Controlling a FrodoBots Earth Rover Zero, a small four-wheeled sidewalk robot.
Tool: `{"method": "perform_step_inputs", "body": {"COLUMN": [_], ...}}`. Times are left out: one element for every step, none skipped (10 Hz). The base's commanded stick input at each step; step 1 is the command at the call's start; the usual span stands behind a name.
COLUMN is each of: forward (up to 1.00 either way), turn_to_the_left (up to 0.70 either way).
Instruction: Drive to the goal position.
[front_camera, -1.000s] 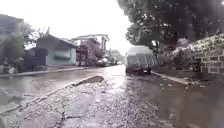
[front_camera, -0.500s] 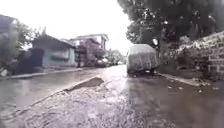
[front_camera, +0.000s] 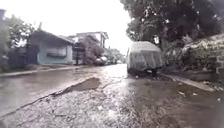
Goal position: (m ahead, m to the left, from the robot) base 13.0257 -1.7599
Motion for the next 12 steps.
{"method": "perform_step_inputs", "body": {"forward": [1.00, 1.00, 1.00, 1.00, 1.00, 1.00, 1.00, 1.00, 1.00, 1.00, 1.00, 1.00], "turn_to_the_left": [0.00, 0.00, 0.00, 0.00, 0.00, 0.00, 0.00, 0.16, 0.27, 0.13, 0.11, 0.10]}}
